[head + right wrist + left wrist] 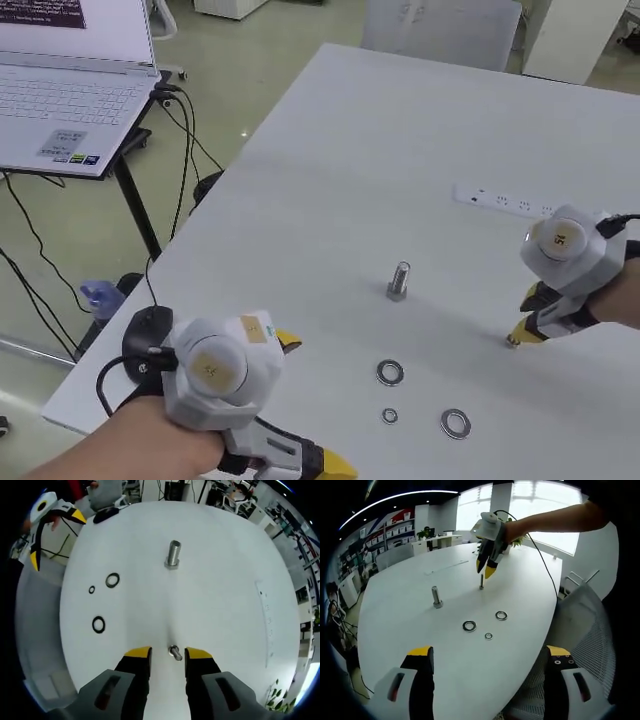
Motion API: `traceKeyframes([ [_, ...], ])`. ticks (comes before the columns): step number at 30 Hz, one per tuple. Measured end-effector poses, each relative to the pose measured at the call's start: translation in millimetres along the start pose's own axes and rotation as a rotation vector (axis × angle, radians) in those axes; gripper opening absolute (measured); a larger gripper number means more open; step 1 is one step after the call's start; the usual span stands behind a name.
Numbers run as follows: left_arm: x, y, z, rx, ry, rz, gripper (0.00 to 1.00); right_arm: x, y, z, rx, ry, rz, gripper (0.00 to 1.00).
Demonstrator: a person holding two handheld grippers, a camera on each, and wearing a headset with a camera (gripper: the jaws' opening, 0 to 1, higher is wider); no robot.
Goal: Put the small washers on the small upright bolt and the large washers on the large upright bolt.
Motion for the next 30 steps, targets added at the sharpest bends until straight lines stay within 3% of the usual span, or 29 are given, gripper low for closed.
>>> traceKeyframes([
  [21, 13.6, 1.7, -1.6, -0.012, -0.001, 0.001, 0.95, 9.6, -25.8, -43.9, 0.020, -0.025, 0.041, 0.27],
  [30, 14.6, 2.9, -6.2, -0.027, -0.019, 0.012, 0.95, 4.5, -31.4, -61.6, 0.024, -0.047, 0.060, 0.28],
])
Point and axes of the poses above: the centre of the closed fingertips' face, and the gripper's own axes: x roughly backward along the fingers, z roughly to its right, y roughly out of its underside, the point moved 3 cm from there along x, roughly backward along the fingers, and after that the axes turned 15 degrees about z, right-handed, at the moved point
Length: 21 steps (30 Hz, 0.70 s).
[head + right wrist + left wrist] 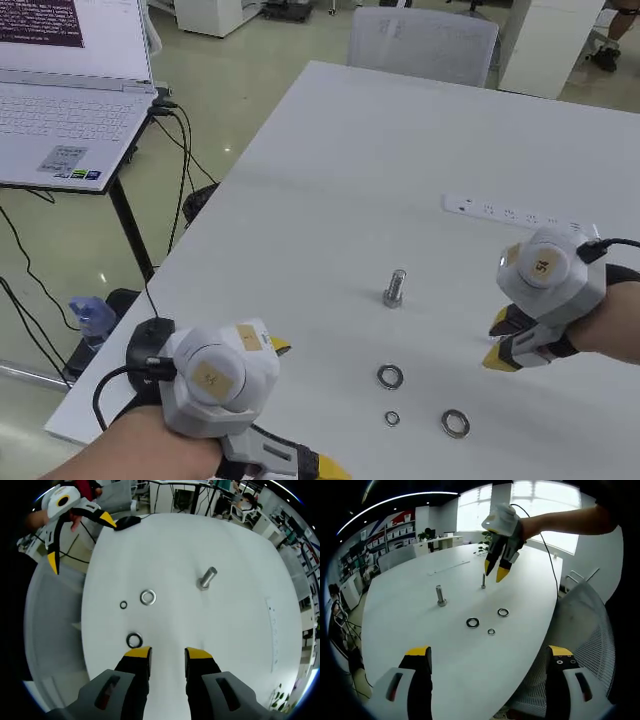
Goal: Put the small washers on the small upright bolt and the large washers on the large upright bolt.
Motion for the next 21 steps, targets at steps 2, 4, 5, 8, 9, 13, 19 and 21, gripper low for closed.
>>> traceKeyframes([
  [2, -0.7, -1.3, -1.4, -0.003, -0.009, 0.007, 0.95, -2.1, -1.6, -6.2, -0.001, -0.005, 0.006, 0.28],
  [4, -1.7, -2.6, -1.1, -0.005, -0.007, 0.014, 0.95, -4.2, -3.6, -9.1, 0.006, 0.003, 0.023, 0.27],
  [5, -2.2, -3.7, 0.0, -0.008, -0.003, 0.016, 0.95, -4.8, -3.9, -10.6, 0.004, 0.003, 0.026, 0.27],
  [8, -3.3, -4.7, 1.8, -0.016, 0.004, 0.021, 0.95, -7.8, -4.8, -18.0, 0.004, -0.006, 0.032, 0.27],
  [9, -3.7, -5.1, 2.7, -0.019, 0.006, 0.022, 0.95, -9.2, -4.9, -21.1, 0.008, -0.011, 0.031, 0.27],
  [13, -4.9, -6.8, 4.5, -0.028, 0.010, 0.022, 0.95, -14.3, -5.3, -31.1, 0.006, -0.025, 0.033, 0.27],
  [19, -6.3, -8.0, 7.8, -0.042, 0.026, 0.026, 0.96, -21.3, -12.0, -47.0, 0.006, -0.045, 0.048, 0.27],
  [21, -6.2, -8.0, 7.6, -0.042, 0.030, 0.028, 0.96, -24.3, -14.5, -51.7, 0.002, -0.053, 0.052, 0.27],
])
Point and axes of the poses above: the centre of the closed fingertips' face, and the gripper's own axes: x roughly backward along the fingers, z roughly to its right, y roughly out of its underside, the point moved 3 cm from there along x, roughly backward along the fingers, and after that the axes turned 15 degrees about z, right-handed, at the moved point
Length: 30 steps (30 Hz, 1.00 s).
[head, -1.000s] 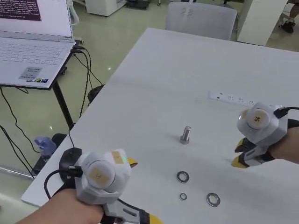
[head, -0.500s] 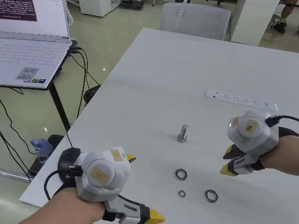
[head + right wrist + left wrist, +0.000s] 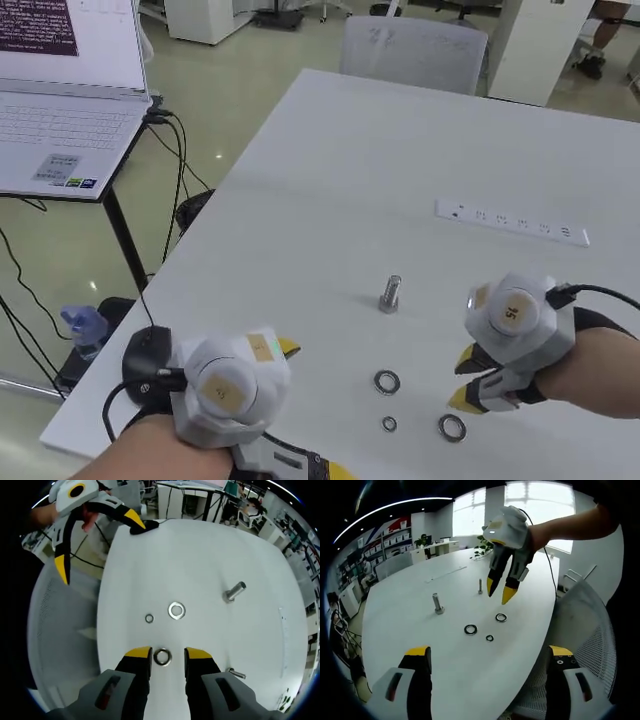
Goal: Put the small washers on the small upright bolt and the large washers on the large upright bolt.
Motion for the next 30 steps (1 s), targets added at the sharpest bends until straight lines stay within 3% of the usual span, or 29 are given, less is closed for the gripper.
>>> traceKeyframes([
  [14, -0.2, 3.3, 1.9, -0.015, 0.026, -0.003, 0.95, -28.4, -13.2, -18.8, -0.003, -0.010, 0.048, 0.27],
  [21, -3.1, 2.9, 3.8, -0.030, 0.048, -0.011, 0.95, -47.2, -9.0, -23.1, -0.003, -0.011, 0.066, 0.26],
  [30, -6.3, 2.2, 3.8, -0.038, 0.058, -0.012, 0.93, -67.2, -1.8, -27.5, -0.002, -0.036, 0.039, 0.25],
])
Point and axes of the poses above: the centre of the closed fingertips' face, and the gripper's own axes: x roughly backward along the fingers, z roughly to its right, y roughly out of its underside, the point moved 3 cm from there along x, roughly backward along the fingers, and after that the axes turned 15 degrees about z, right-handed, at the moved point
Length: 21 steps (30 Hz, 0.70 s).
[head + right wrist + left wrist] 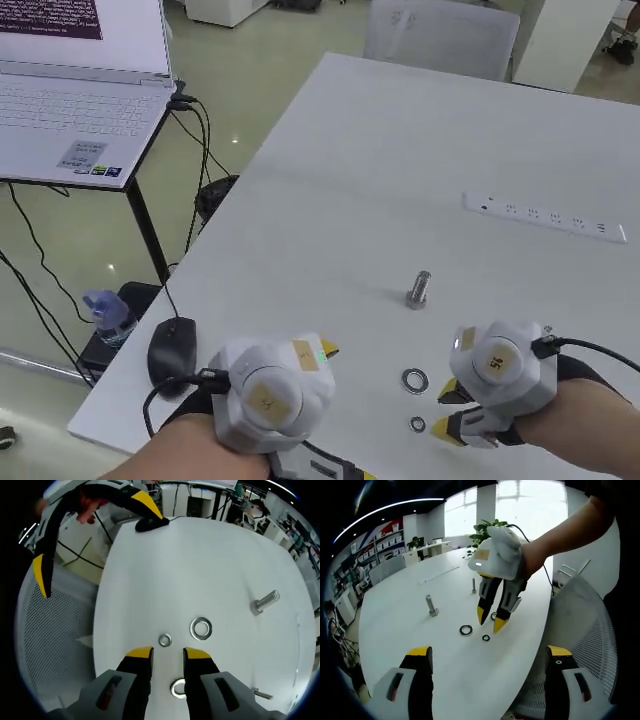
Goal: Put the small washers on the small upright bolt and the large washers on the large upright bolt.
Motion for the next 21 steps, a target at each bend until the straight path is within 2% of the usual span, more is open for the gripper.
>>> traceKeyframes([
  [6, -4.2, -0.8, 2.2, -0.008, 0.019, 0.002, 0.93, -8.6, -1.4, -1.5, 0.020, -0.001, -0.009, 0.25],
  [21, -2.2, -0.9, -3.4, -0.005, 0.019, 0.001, 0.91, -21.0, 0.9, -2.8, 0.049, 0.000, -0.041, 0.24],
])
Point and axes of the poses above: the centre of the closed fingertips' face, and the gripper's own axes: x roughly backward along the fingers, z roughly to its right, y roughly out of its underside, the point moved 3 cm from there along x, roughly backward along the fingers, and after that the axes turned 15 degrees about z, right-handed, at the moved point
